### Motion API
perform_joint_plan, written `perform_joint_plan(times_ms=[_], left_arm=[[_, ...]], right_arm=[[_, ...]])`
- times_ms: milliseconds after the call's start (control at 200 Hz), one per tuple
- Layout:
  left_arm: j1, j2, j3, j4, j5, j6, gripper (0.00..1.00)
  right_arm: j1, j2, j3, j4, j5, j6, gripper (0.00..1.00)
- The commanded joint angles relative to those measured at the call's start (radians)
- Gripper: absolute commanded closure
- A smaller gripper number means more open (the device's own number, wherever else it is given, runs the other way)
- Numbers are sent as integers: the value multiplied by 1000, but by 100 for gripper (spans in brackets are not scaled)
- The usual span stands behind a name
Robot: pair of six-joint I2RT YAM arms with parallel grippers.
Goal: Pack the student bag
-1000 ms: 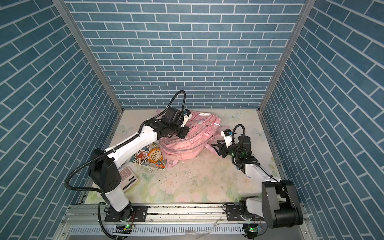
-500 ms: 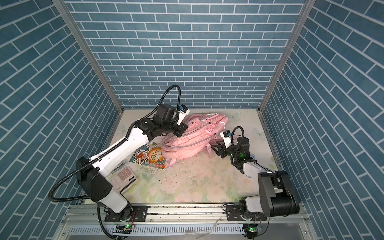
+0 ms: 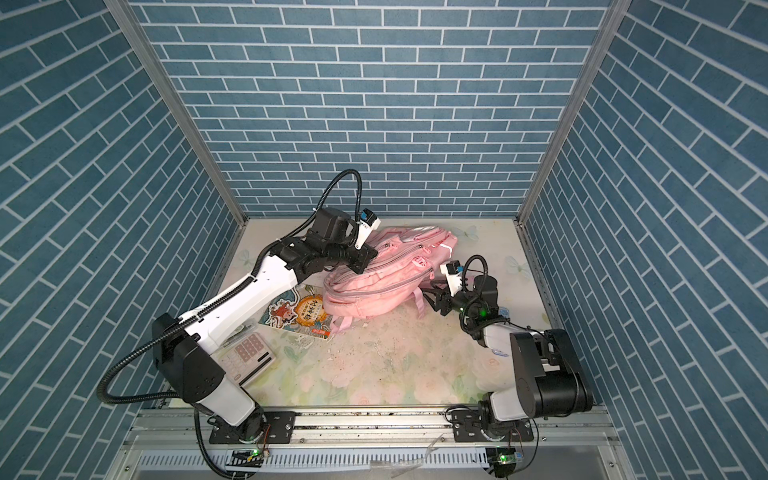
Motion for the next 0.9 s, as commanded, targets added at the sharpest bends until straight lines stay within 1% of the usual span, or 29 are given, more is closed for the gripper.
perform_joint_plan(times_ms=[0,95,205,340,425,730,895], left_arm=[[-1,-72,11,182,32,4,100],[0,-76,3,187,33,0,100],[0,-77,-4,196,36,-7,100],[1,-82,-11,199,38,-7,100],[-1,-86,-16,201,37,-7,100],[0,-88,-22,209,36,-15,100],[1,-89,-23,213,35,-18,100]], right_arm=[[-1,-9,-29,131,-64,22,46],[-1,-26,-44,176,-66,14,46],[-1,-36,-41,188,-61,4,46],[-1,-27,-30,190,-49,2,49],[-1,-27,-34,225,-50,14,50],[-4,-42,-31,241,-23,-8,62],[-4,-71,-58,243,-3,-13,68]])
